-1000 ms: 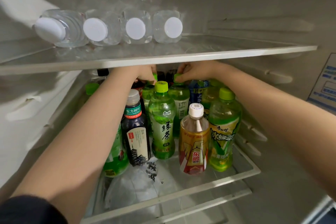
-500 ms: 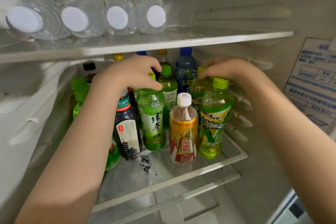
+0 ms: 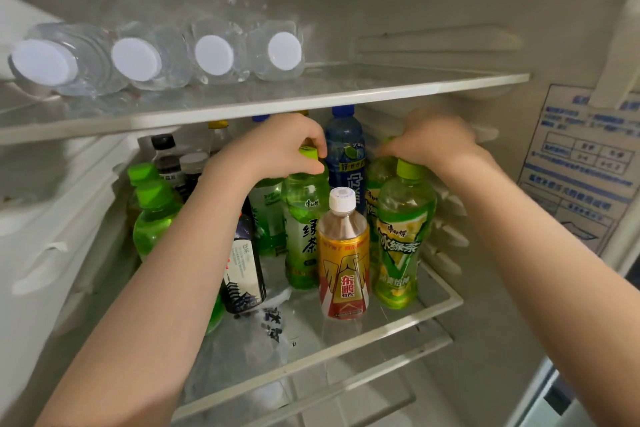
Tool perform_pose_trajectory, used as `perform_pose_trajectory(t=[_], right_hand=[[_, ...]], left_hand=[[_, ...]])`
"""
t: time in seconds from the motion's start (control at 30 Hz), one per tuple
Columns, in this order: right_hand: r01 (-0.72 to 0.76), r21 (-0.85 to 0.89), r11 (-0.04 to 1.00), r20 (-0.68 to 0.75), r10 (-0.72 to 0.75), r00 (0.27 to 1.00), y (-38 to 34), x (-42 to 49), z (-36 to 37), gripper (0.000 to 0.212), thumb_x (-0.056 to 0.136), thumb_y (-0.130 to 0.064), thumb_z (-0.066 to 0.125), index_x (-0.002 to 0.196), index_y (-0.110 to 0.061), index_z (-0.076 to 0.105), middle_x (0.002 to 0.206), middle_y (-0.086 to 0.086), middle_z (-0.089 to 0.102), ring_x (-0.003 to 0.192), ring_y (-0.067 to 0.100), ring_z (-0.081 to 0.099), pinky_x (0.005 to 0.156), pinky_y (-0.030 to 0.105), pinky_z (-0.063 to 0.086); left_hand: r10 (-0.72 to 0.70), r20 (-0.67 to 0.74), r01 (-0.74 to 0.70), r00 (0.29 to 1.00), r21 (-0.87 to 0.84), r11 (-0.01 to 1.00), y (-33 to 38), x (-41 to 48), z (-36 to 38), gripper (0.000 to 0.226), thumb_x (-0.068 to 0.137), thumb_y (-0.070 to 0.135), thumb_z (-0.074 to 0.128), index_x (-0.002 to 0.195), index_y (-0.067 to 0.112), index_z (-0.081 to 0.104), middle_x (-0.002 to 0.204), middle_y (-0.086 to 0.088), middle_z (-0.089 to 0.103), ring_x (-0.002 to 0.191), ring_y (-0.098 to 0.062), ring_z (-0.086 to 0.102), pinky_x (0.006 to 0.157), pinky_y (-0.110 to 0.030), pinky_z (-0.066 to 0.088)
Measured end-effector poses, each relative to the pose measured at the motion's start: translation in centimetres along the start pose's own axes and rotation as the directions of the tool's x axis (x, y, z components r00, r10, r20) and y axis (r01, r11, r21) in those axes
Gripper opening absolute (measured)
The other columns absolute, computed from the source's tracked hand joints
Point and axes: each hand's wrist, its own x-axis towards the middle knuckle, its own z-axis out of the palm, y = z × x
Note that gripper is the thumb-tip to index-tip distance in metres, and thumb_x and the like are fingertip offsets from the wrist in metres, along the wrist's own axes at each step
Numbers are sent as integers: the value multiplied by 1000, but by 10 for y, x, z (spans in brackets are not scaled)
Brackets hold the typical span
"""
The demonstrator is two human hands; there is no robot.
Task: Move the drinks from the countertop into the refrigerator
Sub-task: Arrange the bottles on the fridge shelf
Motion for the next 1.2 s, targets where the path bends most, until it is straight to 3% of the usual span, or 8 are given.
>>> perform_pose_trajectory(t=[0.13,0.27,0.43,0.5,0.6,0.7,0.83,1.2], right_hand=[[-44,-81,996,-114,35,993,-1,-6,-1,28,80,-44,60,84,-19,48,79,2,44,88,30,58,63,29,35],[-54,-89,995,-37,51,998,-5,-5,-2,27,84,-40,55,85,-16,45,71,3,43,69,23,44,51,24,28],[-58,119,991,63,51,997,1,-5,-2,32,90,-43,44,76,-15,51,86,6,55,64,18,47,51,23,30],[-107,266,958,57,96,994,5,-14,-2,51,91,-56,35,93,-12,60,98,6,61,78,24,56,61,27,38],[-142,409,902,-38,172,984,12,-39,8,64,88,-68,29,118,-18,55,110,5,62,87,24,56,69,31,40],[-2,437,900,-229,114,967,11,-80,30,45,85,-69,38,102,-29,47,91,-6,58,73,8,54,57,23,36],[162,448,879,-368,16,930,12,-102,49,30,86,-51,56,95,-22,58,86,-4,60,73,12,52,57,25,34],[69,321,945,-387,65,920,25,-98,45,42,89,-51,52,98,-11,56,88,5,59,77,25,56,56,28,34]], left_hand=[[32,16,-32,999,25,999,1,7,2,15,81,27,71,95,26,67,88,15,56,59,13,53,47,-10,30],[32,35,-34,999,37,999,1,12,3,14,81,28,71,93,31,65,94,11,60,53,4,52,47,-13,33],[15,67,-15,998,0,1000,-2,14,1,11,80,27,71,89,30,64,110,4,58,52,1,60,44,-14,44],[-2,67,4,998,-20,1000,-3,11,-1,11,80,27,72,87,30,64,109,3,58,59,-7,62,48,-17,50],[-16,53,19,998,-60,998,-7,8,-1,12,79,24,73,85,29,64,101,8,56,58,-2,62,42,-11,43],[-18,28,20,999,-77,997,-10,4,-1,13,79,22,74,84,29,64,98,10,55,57,20,54,42,-11,42],[-39,18,40,999,-89,995,-11,-1,-2,13,80,23,74,86,28,64,101,5,56,53,15,56,56,-24,52],[-73,30,75,997,-81,994,-7,-4,-4,19,80,25,74,79,36,59,88,24,46,51,7,58,50,-15,48]])
